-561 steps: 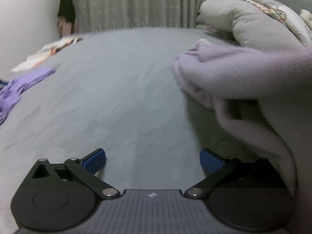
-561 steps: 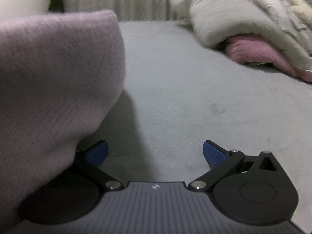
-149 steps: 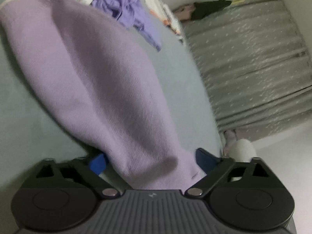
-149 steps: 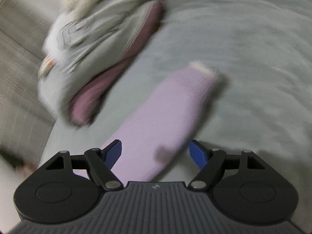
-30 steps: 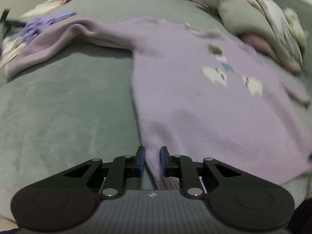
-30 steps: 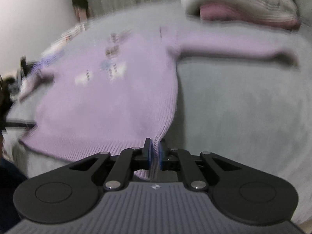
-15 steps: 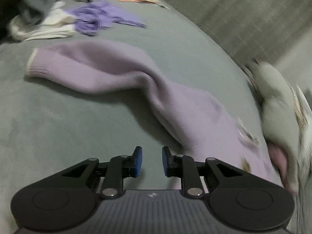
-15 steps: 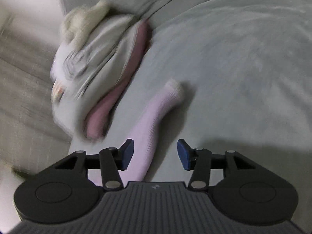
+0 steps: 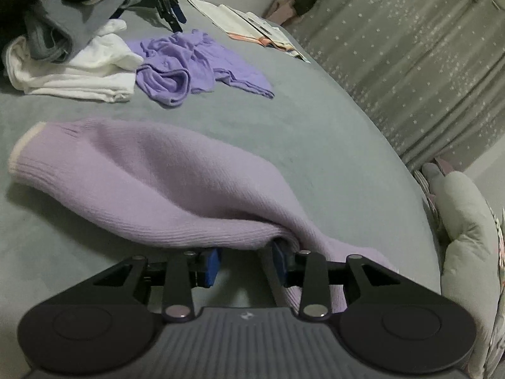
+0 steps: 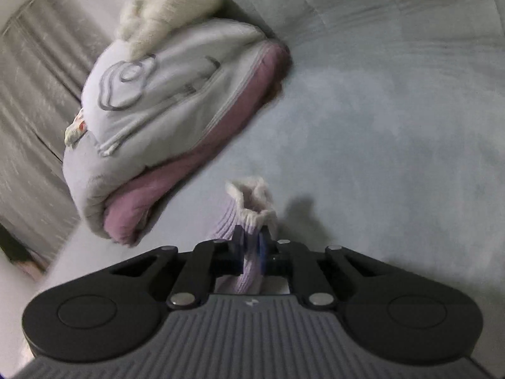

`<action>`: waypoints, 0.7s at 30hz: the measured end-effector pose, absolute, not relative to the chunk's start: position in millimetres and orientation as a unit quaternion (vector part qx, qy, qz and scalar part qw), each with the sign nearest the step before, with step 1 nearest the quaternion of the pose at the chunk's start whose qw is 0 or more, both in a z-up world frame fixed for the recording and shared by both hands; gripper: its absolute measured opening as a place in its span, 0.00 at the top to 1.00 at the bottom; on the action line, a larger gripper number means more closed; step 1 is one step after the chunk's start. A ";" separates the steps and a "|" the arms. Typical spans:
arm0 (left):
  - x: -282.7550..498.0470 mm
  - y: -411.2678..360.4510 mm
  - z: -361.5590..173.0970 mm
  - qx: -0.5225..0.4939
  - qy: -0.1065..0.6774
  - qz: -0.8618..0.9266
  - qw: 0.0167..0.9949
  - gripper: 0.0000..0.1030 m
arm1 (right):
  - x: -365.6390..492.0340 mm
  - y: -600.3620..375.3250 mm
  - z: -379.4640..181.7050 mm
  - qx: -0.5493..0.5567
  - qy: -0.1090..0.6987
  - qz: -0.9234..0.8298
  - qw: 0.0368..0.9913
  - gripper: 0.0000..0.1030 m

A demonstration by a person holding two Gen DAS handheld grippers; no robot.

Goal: Fold clothes
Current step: 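Grasp the sleeve cuffs with both grippers and stretch the sleeves outward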

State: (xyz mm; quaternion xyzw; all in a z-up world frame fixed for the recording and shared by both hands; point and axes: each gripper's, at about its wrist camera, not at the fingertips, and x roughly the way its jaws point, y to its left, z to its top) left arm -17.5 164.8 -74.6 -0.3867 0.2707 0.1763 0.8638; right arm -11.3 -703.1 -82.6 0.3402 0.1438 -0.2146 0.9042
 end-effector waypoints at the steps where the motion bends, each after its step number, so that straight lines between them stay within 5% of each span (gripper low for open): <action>1: -19.9 167.4 -73.5 -0.396 0.264 0.179 0.861 0.65 | -11.8 -705.4 -77.9 0.341 0.131 -0.215 0.906 0.92; 16: -57.3 207.7 -61.4 -0.441 0.207 0.243 0.839 0.66 | -30.6 -723.2 -107.0 0.415 0.171 -0.307 0.839 0.86; 21: -74.7 217.0 -57.6 -0.469 0.203 0.234 0.827 0.66 | -52.4 -709.9 -69.5 0.364 0.098 -0.354 0.856 0.83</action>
